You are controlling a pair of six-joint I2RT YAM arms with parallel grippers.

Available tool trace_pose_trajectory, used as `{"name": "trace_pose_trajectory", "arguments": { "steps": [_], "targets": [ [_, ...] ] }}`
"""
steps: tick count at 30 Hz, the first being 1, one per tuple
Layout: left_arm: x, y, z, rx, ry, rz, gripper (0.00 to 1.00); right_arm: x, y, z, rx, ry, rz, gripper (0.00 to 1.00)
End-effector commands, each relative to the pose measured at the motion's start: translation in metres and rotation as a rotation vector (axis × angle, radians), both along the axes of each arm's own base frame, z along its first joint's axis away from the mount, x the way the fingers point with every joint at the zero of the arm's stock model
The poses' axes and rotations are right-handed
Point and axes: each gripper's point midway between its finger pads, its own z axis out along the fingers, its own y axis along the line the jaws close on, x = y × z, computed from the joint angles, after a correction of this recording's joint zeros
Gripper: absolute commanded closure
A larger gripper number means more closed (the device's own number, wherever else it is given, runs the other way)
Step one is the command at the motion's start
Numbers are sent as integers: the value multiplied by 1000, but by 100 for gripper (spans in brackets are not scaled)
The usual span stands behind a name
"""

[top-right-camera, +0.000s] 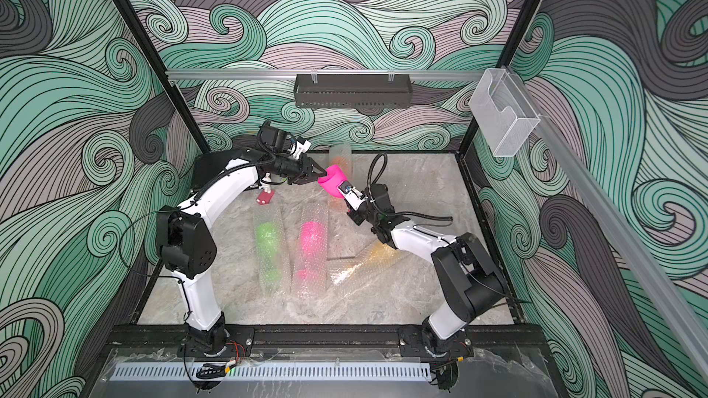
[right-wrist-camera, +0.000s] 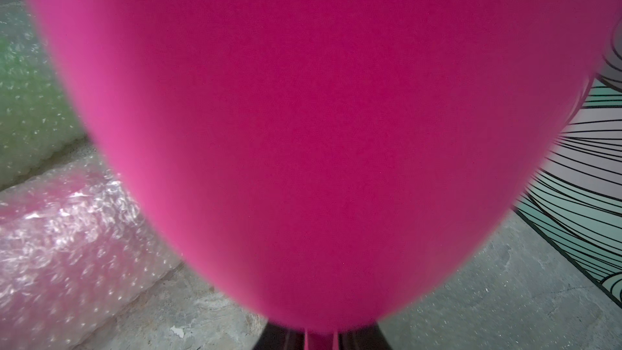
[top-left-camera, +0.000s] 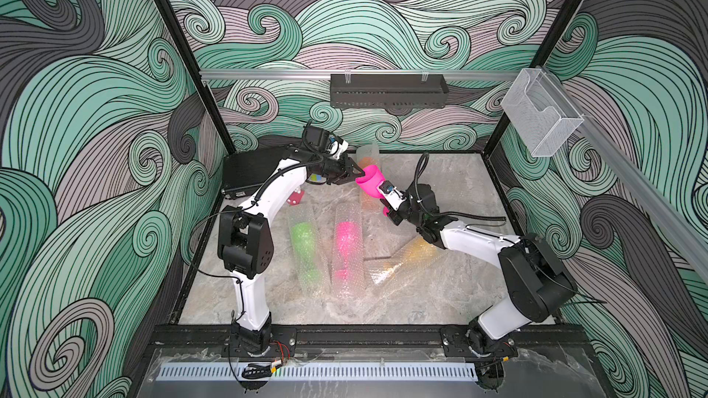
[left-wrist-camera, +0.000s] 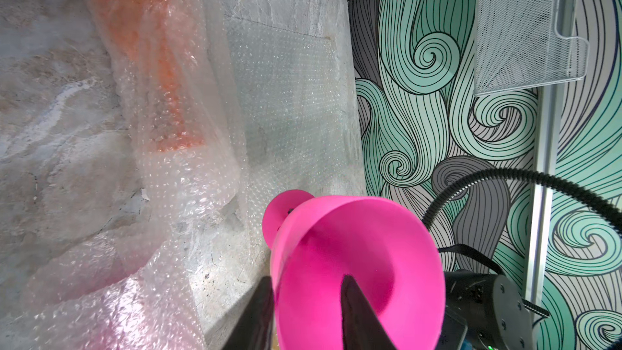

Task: Unpack wine glasses from bubble wrap
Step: Place the wine glass at the center of the board.

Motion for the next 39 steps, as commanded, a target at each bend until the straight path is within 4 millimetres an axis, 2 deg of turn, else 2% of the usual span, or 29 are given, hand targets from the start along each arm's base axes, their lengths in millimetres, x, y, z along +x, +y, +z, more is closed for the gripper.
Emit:
{"name": "trace_pose_trajectory", "arguments": {
  "steps": [1, 8, 13, 17, 23, 29, 34, 39],
  "targets": [
    [-2, 0, 2, -10, 1, -16, 73, 3, 7, 18, 0, -60, 7, 79],
    [-4, 4, -9, 24, 11, -16, 90, 1, 13, 22, 1, -70, 21, 79],
    [-3, 6, -10, 37, 6, -10, 100, 1, 13, 21, -3, -67, 21, 78],
    [-2, 8, -11, 56, -1, -1, 100, 0, 15, 25, -5, -64, 24, 74],
    [5, 14, -8, 55, -17, 21, 100, -2, 13, 29, -9, -80, 21, 47],
    [17, 31, 4, 40, -46, 68, 100, -9, 10, 38, -10, -82, 26, 33],
    [25, 52, 16, 58, -80, 109, 100, -10, 4, 53, 13, -94, -6, 26],
    [39, 85, 19, 139, -119, 201, 100, -11, -2, 68, 47, -72, -29, 25]
  ]
}}
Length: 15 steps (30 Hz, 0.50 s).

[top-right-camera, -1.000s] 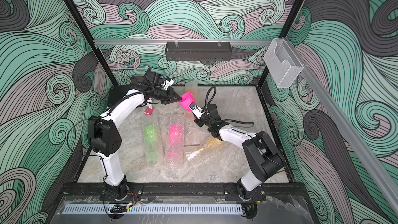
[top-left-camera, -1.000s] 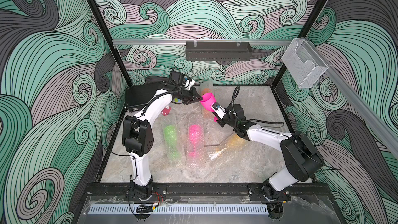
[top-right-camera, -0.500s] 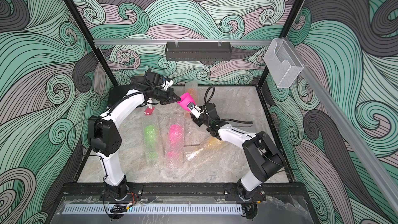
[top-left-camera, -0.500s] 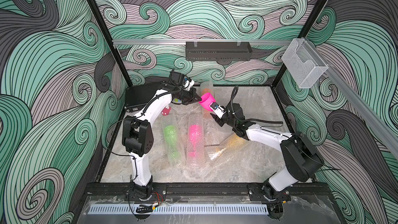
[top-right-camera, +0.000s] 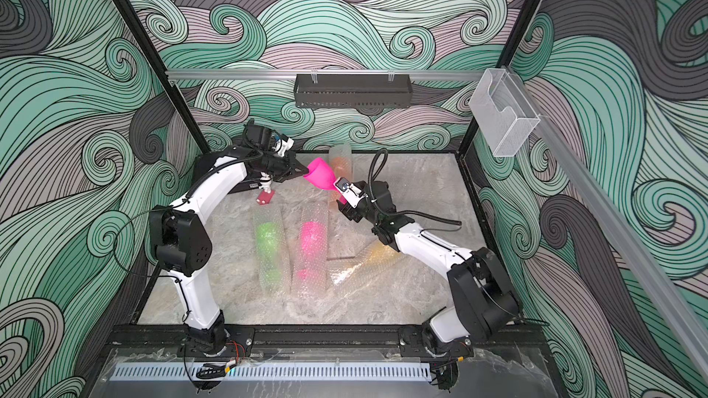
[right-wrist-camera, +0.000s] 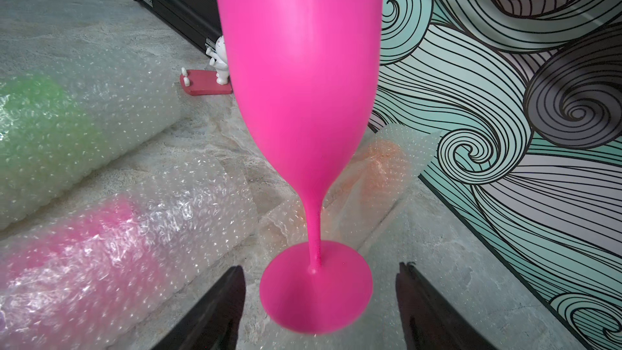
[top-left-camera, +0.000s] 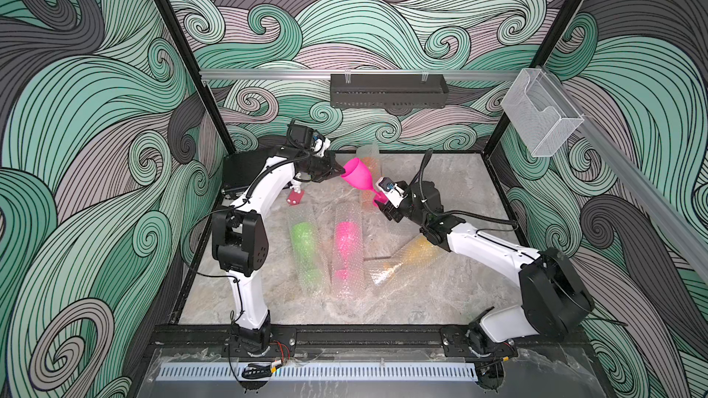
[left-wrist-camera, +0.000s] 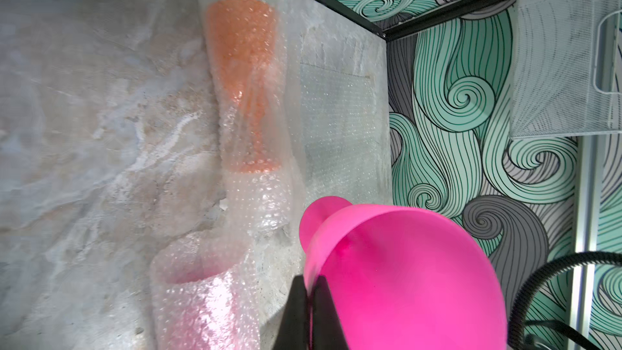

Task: Unpack wine glasses from bubble wrap
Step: Place the wine glass at the center of the board.

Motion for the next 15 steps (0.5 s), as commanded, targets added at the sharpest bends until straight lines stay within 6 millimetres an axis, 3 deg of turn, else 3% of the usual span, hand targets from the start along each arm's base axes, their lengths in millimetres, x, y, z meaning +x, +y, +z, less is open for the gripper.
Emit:
{"name": "trace_pose_trajectory", "arguments": {
  "steps": [1, 8, 15],
  "targets": [
    [10, 27, 32, 74, -109, 71, 100, 2, -5, 19, 53, 12, -36, 26],
    [40, 69, 30, 289, -183, 202, 100, 11, -17, 30, 160, 116, -132, 25],
    [71, 89, 19, 419, -215, 281, 100, 9, -19, 27, 235, 233, -191, 25]
  ]
}}
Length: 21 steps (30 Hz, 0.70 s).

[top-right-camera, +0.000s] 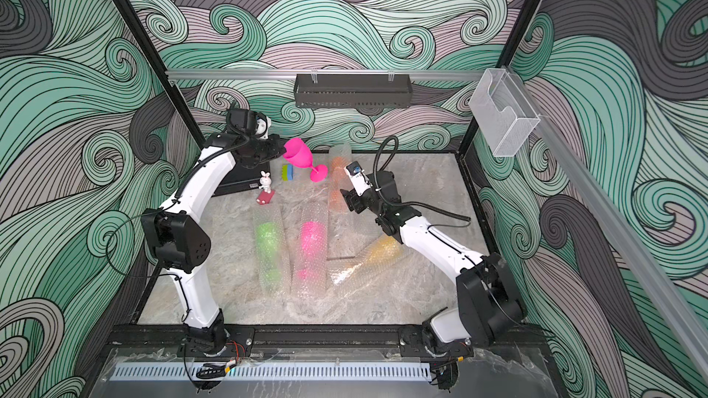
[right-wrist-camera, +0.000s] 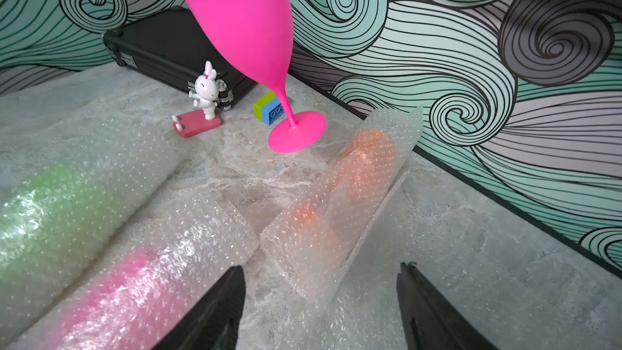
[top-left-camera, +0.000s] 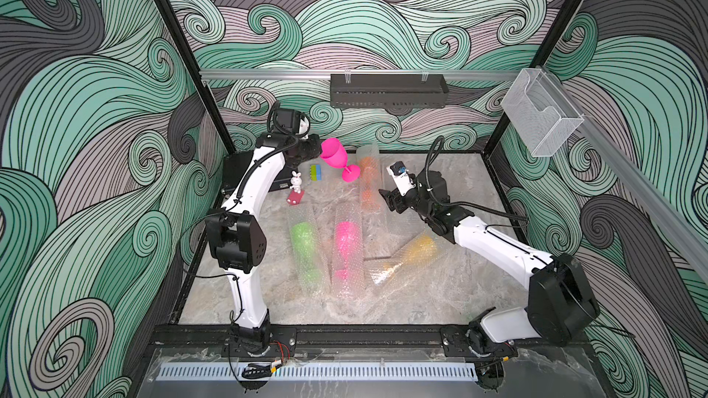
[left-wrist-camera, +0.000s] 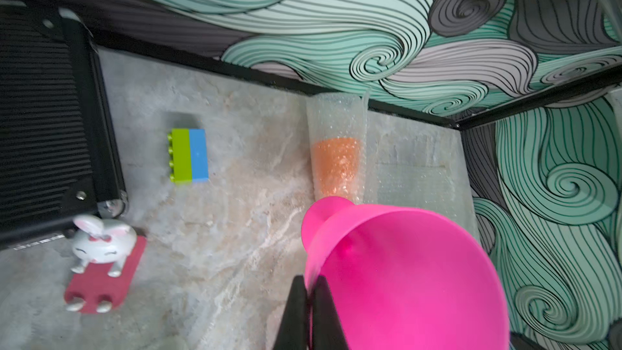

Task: Unpack wine glasses from bubble wrap
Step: Place the wine glass at the center of the board.

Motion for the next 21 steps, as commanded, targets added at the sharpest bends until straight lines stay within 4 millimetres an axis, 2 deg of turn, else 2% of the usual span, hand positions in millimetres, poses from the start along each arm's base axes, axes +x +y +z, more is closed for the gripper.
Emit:
{"name": "trace_pose_trajectory", "arguments": {
  "steps": [1, 10, 21],
  "targets": [
    [16, 19, -22, 124, 19, 60, 100, -2, -5, 2, 58, 82, -54, 26],
    [39, 24, -40, 294, 27, 66, 100, -12, -2, -1, 131, 176, -61, 26],
    [48, -1, -67, 381, 75, -13, 100, -17, -4, -15, 137, 217, -71, 26]
  ]
}}
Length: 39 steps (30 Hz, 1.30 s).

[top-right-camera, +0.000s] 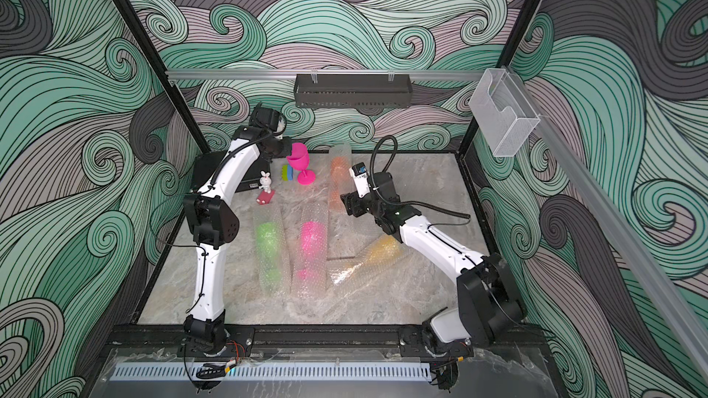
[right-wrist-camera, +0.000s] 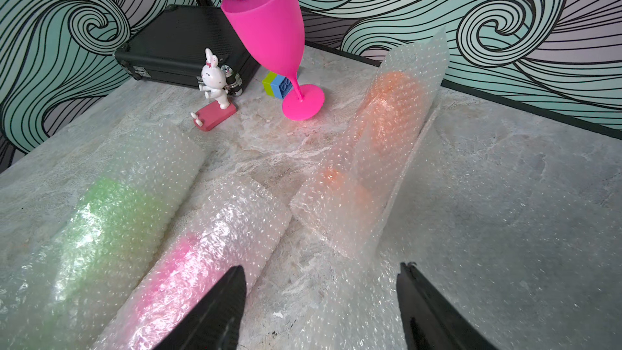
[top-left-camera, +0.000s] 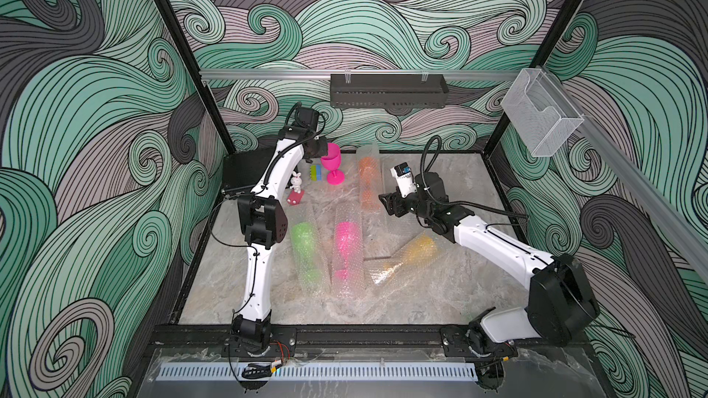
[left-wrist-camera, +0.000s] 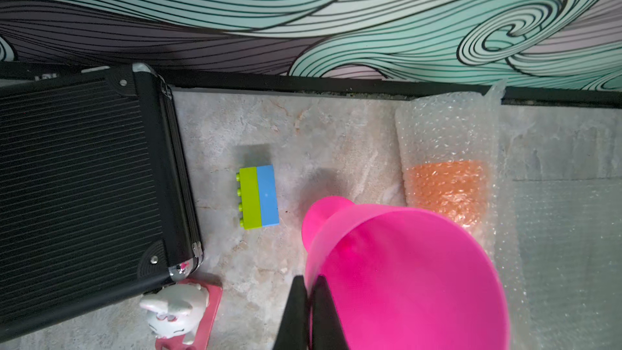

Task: Unpack wine glasses from bubble wrap
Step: Place the wine glass at the center of the board.

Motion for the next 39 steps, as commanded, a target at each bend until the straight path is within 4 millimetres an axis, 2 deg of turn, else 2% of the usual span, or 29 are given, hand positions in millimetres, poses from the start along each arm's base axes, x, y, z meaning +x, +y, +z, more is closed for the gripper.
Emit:
{"name": "trace_pose_trajectory", "arguments": {
  "steps": [1, 7, 11, 15, 18, 20, 23, 29, 34, 39],
  "targets": [
    [-4, -4, -4, 44, 21, -22, 100, -4, -2, 6, 26, 2, -2, 26],
    [-3, -9, -15, 47, 49, -38, 100, -5, -2, 2, 22, 13, 1, 26],
    [-3, -8, -16, 56, 50, -46, 98, -6, -1, 1, 24, 15, 3, 25],
    [-3, -9, -14, 56, 45, -51, 69, -5, -2, -1, 24, 17, 0, 25],
    [-2, -12, -8, 50, 31, -53, 57, -5, -2, -3, 24, 22, -3, 25],
    [-1, -13, -4, 43, 21, -53, 54, -6, -2, -2, 24, 22, -1, 25],
    [-1, -13, 6, 36, 5, -49, 49, -7, -3, -1, 21, 25, -3, 25],
    [-6, -12, 39, 24, -53, -50, 44, -6, -4, 5, 28, 58, -26, 25],
    [-19, -13, 73, -1, -100, -66, 43, -6, -5, 3, 28, 119, -56, 26],
    [-39, -23, 99, -30, -126, -106, 43, -8, -9, 4, 35, 164, -88, 27]
  ]
}}
